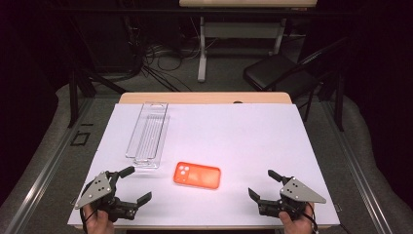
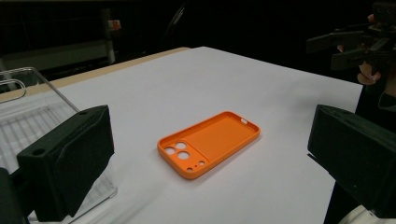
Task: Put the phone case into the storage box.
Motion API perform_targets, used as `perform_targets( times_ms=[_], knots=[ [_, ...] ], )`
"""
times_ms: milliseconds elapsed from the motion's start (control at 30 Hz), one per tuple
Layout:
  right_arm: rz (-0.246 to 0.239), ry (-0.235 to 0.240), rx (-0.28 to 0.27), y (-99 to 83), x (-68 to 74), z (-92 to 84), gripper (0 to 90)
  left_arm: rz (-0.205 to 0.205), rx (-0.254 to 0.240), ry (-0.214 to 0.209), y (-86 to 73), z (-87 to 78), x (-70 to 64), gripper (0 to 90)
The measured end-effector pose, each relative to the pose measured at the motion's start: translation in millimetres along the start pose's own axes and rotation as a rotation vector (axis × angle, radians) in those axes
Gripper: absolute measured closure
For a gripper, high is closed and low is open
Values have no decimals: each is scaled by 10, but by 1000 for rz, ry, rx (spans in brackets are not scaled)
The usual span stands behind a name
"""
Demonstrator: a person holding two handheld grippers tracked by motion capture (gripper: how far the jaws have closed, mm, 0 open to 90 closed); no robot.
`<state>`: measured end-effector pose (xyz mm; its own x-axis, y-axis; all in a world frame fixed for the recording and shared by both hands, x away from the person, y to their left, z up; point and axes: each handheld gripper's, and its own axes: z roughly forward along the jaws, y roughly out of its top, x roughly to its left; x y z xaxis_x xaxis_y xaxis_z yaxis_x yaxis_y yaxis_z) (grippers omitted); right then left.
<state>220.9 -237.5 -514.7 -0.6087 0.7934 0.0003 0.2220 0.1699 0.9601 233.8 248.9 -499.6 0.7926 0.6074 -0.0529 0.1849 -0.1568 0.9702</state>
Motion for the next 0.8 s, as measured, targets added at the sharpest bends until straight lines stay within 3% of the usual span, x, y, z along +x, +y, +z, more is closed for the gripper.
perform_targets(
  times_ms=[533, 800],
  knots=[
    [-14, 19, 66, 15, 10, 120, 111, -12, 25, 16, -18, -12, -2, 3],
    [2, 33, 108, 69, 24, 207, 107, -14, 29, 23, -24, -55, -18, 4]
  ],
)
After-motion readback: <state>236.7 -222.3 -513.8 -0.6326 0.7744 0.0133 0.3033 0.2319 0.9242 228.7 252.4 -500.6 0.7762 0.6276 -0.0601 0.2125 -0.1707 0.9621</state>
